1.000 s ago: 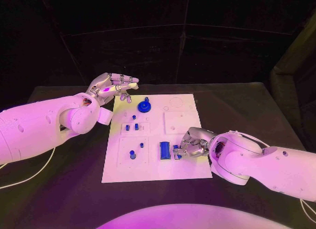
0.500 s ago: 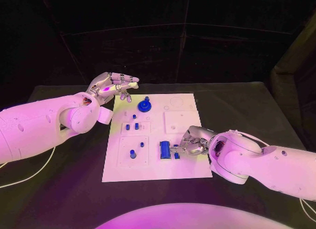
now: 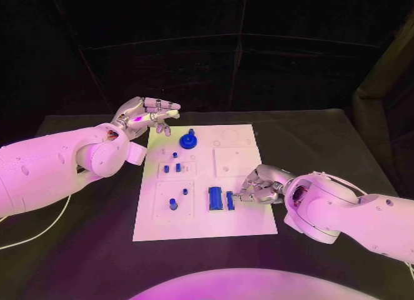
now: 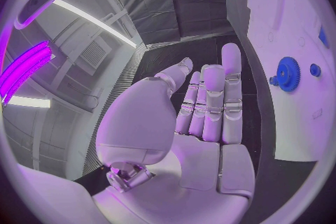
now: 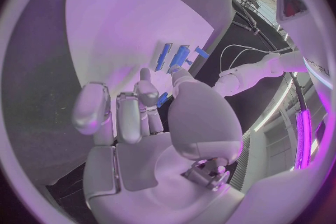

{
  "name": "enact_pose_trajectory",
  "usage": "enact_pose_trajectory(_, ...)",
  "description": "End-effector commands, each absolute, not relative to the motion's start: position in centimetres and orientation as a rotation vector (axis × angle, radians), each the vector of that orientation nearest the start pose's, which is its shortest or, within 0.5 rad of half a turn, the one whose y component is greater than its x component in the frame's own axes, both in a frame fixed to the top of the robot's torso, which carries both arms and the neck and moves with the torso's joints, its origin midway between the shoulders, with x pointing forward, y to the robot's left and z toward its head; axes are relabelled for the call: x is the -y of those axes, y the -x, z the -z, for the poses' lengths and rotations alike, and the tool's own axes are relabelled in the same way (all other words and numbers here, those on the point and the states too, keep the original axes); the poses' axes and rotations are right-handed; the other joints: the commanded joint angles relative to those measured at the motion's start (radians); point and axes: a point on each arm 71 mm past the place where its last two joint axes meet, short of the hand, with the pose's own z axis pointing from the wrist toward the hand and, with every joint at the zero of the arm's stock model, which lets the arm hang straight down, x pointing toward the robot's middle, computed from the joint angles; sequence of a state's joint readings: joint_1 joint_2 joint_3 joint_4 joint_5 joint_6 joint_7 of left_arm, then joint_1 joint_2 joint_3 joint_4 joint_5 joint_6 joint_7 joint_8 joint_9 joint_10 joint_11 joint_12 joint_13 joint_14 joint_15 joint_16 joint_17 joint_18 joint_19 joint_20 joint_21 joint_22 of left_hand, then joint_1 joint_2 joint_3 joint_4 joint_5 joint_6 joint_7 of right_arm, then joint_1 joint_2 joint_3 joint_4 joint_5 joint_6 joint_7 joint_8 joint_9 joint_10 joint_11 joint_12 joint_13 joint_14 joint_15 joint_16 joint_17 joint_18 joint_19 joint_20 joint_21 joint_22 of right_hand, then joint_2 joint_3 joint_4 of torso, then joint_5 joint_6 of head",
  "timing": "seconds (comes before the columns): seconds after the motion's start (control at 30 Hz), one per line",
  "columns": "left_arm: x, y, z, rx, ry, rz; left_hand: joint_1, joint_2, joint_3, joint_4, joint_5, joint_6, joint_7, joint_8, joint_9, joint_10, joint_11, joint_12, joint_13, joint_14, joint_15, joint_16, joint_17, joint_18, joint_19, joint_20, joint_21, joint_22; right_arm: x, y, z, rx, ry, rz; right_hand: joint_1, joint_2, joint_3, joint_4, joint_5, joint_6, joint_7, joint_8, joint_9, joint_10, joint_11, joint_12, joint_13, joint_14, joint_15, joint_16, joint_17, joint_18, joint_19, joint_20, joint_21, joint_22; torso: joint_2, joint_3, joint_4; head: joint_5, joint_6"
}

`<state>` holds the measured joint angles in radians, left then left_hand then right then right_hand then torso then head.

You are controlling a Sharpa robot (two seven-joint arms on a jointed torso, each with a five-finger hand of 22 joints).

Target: Assemble the parts on the task board

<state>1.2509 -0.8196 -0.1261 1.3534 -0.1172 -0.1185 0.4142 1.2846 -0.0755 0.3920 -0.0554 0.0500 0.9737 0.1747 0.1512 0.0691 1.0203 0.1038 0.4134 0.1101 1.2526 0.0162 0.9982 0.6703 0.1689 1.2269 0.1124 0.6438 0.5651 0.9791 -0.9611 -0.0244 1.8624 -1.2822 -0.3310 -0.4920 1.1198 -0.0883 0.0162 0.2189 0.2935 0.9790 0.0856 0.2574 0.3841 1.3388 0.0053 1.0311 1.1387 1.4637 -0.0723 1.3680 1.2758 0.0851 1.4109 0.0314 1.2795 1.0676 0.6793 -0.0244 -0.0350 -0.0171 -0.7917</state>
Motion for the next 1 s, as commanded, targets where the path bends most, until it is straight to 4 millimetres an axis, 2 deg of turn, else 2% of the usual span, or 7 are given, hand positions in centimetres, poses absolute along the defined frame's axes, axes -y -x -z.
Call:
enact_pose_trajectory(0.03,-23.9,-51.3,18.9,-1.52,0.926,1.546,0.003,0.003,-0.005,0.0,-0.001,-0.002,0.004,0.006,-0.001,-0.009,-0.001,0.005,0.002,-0.007,0.001,-0.005,-0.003,0.013,-0.004,0.003,-0.005,-0.001,19.0,-38.3,24.3,-1.96,-0.414,-0.846,0.035,0.007,-0.013,-0.016,0.013,-0.032,0.016,-0.018,-0.011,-0.065,0.013,-0.113,-0.088,0.031,0.015,-0.054,-0.065,0.025,-0.036,0.01,-0.058,-0.084,-0.008,-0.0024,0.0003,-0.007,0.009)
enact_pose_trajectory(0.2,-24.4,-51.5,18.9,-1.502,0.956,1.549,-0.003,0.003,-0.009,0.003,-0.001,-0.002,0.004,0.007,-0.001,-0.009,0.0,0.007,0.002,-0.009,0.001,-0.006,-0.007,0.013,-0.004,0.003,-0.006,-0.002,21.2,-41.5,22.8,-1.825,-0.672,-1.099,0.157,0.061,0.022,-0.075,0.019,-0.062,0.044,-0.034,-0.028,-0.266,0.038,-0.434,-0.336,-0.121,0.037,-0.45,-0.489,0.095,-0.232,0.035,-0.401,-0.524,-0.029,-0.0105,-0.005,-0.01,0.022)
enact_pose_trajectory(0.53,-26.0,-52.4,19.4,-1.416,1.061,1.541,-0.029,0.004,-0.036,0.023,0.001,0.003,0.0,0.006,-0.003,-0.017,0.013,-0.044,-0.035,-0.235,0.037,-0.304,-0.202,0.003,-0.203,0.035,-0.182,-0.097,23.6,-48.4,22.8,-1.564,-0.934,-1.336,0.222,0.074,0.061,-0.156,-0.11,-0.032,0.098,-0.178,-0.186,-0.298,0.15,-0.872,-0.893,-0.405,0.17,-1.19,-1.01,0.107,-0.436,0.19,-0.995,-0.905,-0.072,-0.0196,-0.0051,-0.013,0.055)
enact_pose_trajectory(0.73,-26.5,-53.4,20.7,-1.36,1.105,1.521,-0.034,0.004,-0.057,0.033,-0.001,-0.001,0.003,-0.019,-0.003,-0.016,0.041,-0.135,-0.049,-0.343,0.103,-0.572,-0.343,-0.018,-0.405,0.093,-0.372,-0.215,23.1,-51.3,23.7,-1.495,-0.961,-1.365,0.187,0.103,0.0,-0.21,-0.164,-0.034,0.101,-0.195,-0.258,-0.289,0.15,-0.935,-1.03,-0.393,0.196,-1.299,-1.146,0.1,-0.4,0.199,-1.106,-0.982,-0.098,-0.0151,0.0038,-0.022,0.094)
enact_pose_trajectory(0.9,-25.7,-53.9,21.7,-1.314,1.107,1.496,-0.022,0.017,-0.081,0.033,-0.002,0.002,0.01,-0.041,-0.004,-0.011,0.055,-0.209,-0.049,-0.345,0.125,-0.706,-0.427,0.008,-0.442,0.138,-0.446,-0.281,22.2,-52.8,24.1,-1.453,-0.991,-1.388,0.165,0.12,-0.049,-0.226,-0.243,-0.063,0.105,-0.196,-0.289,-0.307,0.164,-0.962,-1.07,-0.384,0.204,-1.306,-1.187,0.099,-0.393,0.206,-1.145,-1.002,-0.102,-0.0113,0.016,-0.02,0.149)
enact_pose_trajectory(0.93,-25.6,-53.7,21.9,-1.402,1.1,1.483,-0.402,0.076,-0.172,0.055,-0.05,-0.289,-0.049,-0.072,-0.069,-0.313,0.004,-0.265,-0.11,-0.616,0.078,-0.784,-0.493,-0.051,-0.677,0.057,-0.5,-0.361,22.4,-52.5,24.5,-1.52,-0.958,-1.281,-0.218,0.088,-0.016,-0.219,-0.293,-0.332,0.047,-0.257,-0.384,-0.616,0.109,-1.031,-1.139,-0.71,0.161,-1.368,-1.276,0.035,-0.7,0.135,-1.181,-1.068,-0.095,-0.0151,0.0066,-0.022,0.123)
enact_pose_trajectory(1.0,-25.5,-53.7,21.9,-1.401,1.1,1.482,-0.431,0.076,-0.182,0.055,-0.05,-0.315,-0.05,-0.078,-0.069,-0.34,0.004,-0.277,-0.11,-0.64,0.08,-0.802,-0.507,-0.05,-0.698,0.057,-0.511,-0.374,22.4,-52.5,24.5,-1.517,-0.961,-1.282,-0.241,0.088,-0.016,-0.219,-0.293,-0.353,0.045,-0.257,-0.384,-0.636,0.11,-1.031,-1.139,-0.728,0.162,-1.368,-1.276,0.035,-0.717,0.131,-1.188,-1.068,-0.097,-0.0139,0.0075,-0.021,0.125)
